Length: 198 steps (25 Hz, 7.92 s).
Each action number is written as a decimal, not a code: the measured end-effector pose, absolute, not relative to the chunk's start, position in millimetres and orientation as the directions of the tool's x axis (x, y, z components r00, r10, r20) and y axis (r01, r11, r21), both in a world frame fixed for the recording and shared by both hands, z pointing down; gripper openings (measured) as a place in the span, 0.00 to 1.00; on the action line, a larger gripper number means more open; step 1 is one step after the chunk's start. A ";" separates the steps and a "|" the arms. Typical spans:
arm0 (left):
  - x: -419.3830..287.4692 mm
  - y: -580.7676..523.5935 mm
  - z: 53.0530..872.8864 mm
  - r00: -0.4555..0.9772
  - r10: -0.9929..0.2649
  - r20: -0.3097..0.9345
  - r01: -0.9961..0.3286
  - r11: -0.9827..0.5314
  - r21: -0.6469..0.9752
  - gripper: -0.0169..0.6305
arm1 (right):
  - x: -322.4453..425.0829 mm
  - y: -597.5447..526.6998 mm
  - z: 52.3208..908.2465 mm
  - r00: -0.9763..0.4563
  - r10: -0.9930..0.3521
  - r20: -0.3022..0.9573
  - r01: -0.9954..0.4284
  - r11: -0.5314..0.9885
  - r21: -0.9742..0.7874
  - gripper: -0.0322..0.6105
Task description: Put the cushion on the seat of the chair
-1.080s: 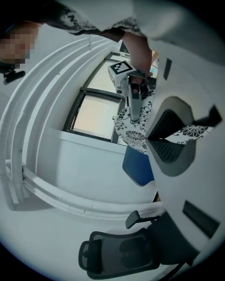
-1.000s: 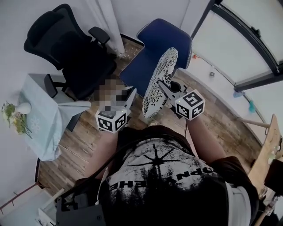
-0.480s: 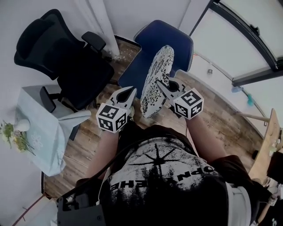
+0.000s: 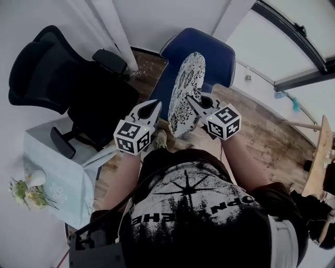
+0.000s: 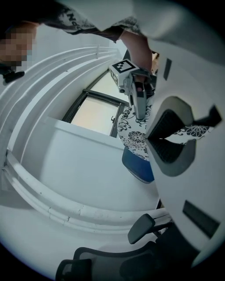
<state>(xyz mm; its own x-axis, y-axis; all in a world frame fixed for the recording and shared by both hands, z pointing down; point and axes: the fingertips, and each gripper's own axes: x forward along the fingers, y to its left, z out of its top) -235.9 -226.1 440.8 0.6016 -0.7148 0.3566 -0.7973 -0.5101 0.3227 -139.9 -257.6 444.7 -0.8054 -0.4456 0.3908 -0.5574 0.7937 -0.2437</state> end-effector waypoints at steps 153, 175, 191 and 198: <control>-46.0 -353.9 443.8 0.792 -0.483 0.373 -0.594 -0.751 0.288 0.05 | 29.8 -351.6 470.1 -0.606 -0.679 0.415 -0.792 0.565 -0.232 0.08; -67.6 -365.5 375.2 0.761 -0.575 0.301 -0.632 -0.761 0.146 0.05 | 42.6 -364.0 365.4 -0.642 -0.726 0.244 -0.762 0.639 -0.103 0.08; -68.0 -359.6 377.2 0.767 -0.563 0.307 -0.624 -0.766 0.155 0.05 | 43.7 -355.2 377.6 -0.612 -0.742 0.274 -0.785 0.611 -0.097 0.08; -73.0 -356.9 381.4 0.763 -0.572 0.300 -0.635 -0.751 0.181 0.05 | 49.5 -348.0 384.6 -0.603 -0.745 0.286 -0.793 0.598 -0.114 0.08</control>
